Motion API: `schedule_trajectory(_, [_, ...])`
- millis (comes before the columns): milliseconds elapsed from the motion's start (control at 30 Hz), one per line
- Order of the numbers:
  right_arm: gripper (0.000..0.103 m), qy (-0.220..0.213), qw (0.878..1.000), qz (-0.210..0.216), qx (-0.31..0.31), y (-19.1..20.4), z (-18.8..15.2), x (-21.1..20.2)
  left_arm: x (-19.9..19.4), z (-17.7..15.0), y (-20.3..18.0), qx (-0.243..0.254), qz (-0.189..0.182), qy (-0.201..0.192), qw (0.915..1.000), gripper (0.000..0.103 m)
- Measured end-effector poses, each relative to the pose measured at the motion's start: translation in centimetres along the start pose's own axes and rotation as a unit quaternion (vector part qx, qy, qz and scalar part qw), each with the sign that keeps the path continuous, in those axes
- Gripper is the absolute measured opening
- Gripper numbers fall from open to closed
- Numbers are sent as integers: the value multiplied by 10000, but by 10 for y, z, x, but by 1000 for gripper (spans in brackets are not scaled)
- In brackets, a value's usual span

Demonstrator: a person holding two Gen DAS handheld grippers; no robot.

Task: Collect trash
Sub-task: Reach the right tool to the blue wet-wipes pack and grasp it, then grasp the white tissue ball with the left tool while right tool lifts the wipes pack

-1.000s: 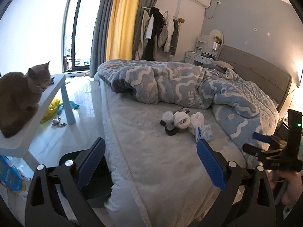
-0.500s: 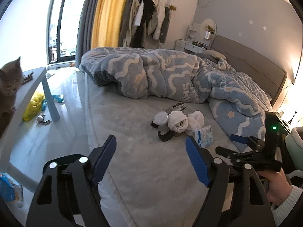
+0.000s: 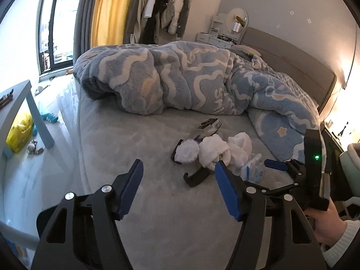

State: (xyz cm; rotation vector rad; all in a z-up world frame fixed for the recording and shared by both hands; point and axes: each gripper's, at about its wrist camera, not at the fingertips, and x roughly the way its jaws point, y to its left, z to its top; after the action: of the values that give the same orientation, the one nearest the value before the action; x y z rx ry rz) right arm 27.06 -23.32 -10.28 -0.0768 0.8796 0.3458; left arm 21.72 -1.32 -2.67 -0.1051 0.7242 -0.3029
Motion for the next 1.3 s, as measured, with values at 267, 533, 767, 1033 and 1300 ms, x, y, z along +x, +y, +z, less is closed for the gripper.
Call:
schedule_trajectory(267, [73, 179, 9993, 281, 177, -10, -2, 18, 35, 3, 6, -167, -186, 112, 9996, 66])
schedule_trajectory(533, [71, 148, 9993, 310, 165, -10, 2, 6, 67, -5, 18, -423, -276, 265, 9984, 56])
schedule_trajectory(767, [71, -147, 9989, 281, 335, -25, 10, -17, 75, -2, 12, -578, -502, 182, 9969, 56])
schedule_trajectory(1033, [71, -451, 9975, 404, 363, -27, 21, -34, 81, 4, 6, -746, -627, 124, 9952, 56])
schedule_trajectory(1300, [71, -527, 9966, 506, 369, -23, 27, -39, 91, 0, 20, -1255, -993, 204, 9869, 41])
